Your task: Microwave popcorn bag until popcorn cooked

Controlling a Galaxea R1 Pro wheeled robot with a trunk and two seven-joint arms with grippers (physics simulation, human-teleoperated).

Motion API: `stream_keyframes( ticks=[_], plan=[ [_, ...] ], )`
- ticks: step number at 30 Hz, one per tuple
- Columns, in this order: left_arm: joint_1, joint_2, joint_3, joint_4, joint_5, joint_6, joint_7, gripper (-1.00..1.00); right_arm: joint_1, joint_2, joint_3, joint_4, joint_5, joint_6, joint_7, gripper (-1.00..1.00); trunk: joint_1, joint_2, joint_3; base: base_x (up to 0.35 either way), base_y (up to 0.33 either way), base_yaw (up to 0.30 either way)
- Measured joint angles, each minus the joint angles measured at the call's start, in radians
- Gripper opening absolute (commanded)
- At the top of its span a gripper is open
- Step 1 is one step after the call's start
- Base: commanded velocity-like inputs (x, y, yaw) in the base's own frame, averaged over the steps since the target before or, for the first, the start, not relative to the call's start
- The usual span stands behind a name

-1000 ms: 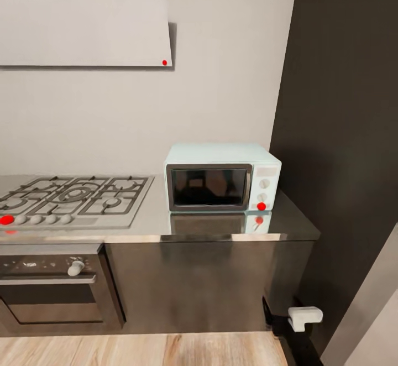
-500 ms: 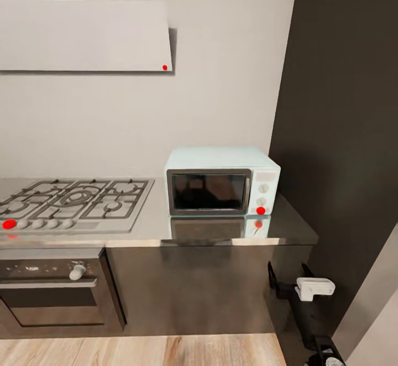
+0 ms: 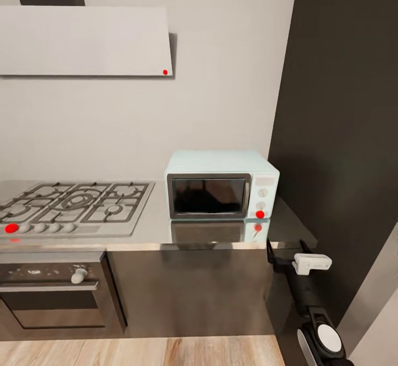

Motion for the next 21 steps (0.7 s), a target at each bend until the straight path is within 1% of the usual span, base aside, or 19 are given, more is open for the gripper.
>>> stream_keyframes(
  ticks=[2, 3, 6, 8, 9, 10, 12, 14, 17, 21],
  plan=[
    [0.0, -0.001, 0.0, -0.009, 0.0, 0.002, 0.001, 1.0, -0.001, 0.0, 0.0, 0.0, 0.0, -0.001, 0.002, 1.0, -0.008, 0.014, 0.006, 0.0, 0.0, 0.0],
    [0.0, -0.001, 0.0, -0.012, 0.0, 0.003, 0.001, 1.0, -0.011, 0.0, 0.0, 0.0, 0.0, -0.001, 0.001, 1.0, -0.012, 0.021, 0.009, 0.0, 0.0, 0.0],
    [0.0, -0.001, 0.0, -0.015, 0.0, 0.004, 0.001, 1.0, -0.081, 0.001, 0.0, 0.0, -0.001, 0.008, 0.0, 1.0, -0.023, 0.042, 0.019, 0.0, 0.0, 0.0],
    [0.0, -0.001, 0.0, -0.015, 0.0, 0.006, 0.001, 1.0, -0.108, 0.001, 0.001, 0.0, -0.002, 0.072, 0.002, 1.0, -0.031, 0.056, 0.025, 0.0, 0.0, 0.0],
    [0.0, -0.001, 0.0, -0.015, 0.0, 0.006, 0.001, 1.0, -0.111, 0.002, 0.003, 0.0, -0.003, 0.094, 0.003, 1.0, -0.035, 0.063, 0.028, 0.0, 0.0, 0.0],
    [0.0, -0.001, 0.0, -0.015, 0.0, 0.007, 0.001, 1.0, -0.114, 0.002, 0.016, 0.002, -0.002, 0.117, 0.007, 1.0, -0.038, 0.07, 0.031, 0.0, 0.0, 0.0],
    [0.0, -0.001, 0.0, -0.015, 0.0, 0.009, 0.001, 1.0, -0.116, 0.002, 0.049, 0.003, -0.001, 0.133, 0.007, 1.0, -0.046, 0.084, 0.038, 0.0, 0.0, 0.0],
    [0.0, -0.003, 0.0, -0.016, 0.0, 0.009, 0.001, 1.0, -0.117, 0.002, 0.071, 0.004, 0.0, 0.14, 0.005, 1.0, -0.054, 0.098, 0.044, 0.0, 0.0, 0.0],
    [0.0, -0.004, 0.0, -0.016, 0.0, 0.01, 0.001, 1.0, -0.117, 0.002, 0.081, 0.004, 0.0, 0.143, 0.005, 1.0, -0.065, 0.119, 0.053, 0.0, 0.0, 0.0],
    [0.0, -0.004, 0.0, -0.016, 0.0, 0.011, 0.001, 1.0, -0.117, 0.002, 0.084, 0.004, 0.0, 0.144, 0.005, 1.0, -0.081, 0.147, 0.066, 0.0, 0.0, 0.0]
  ],
)
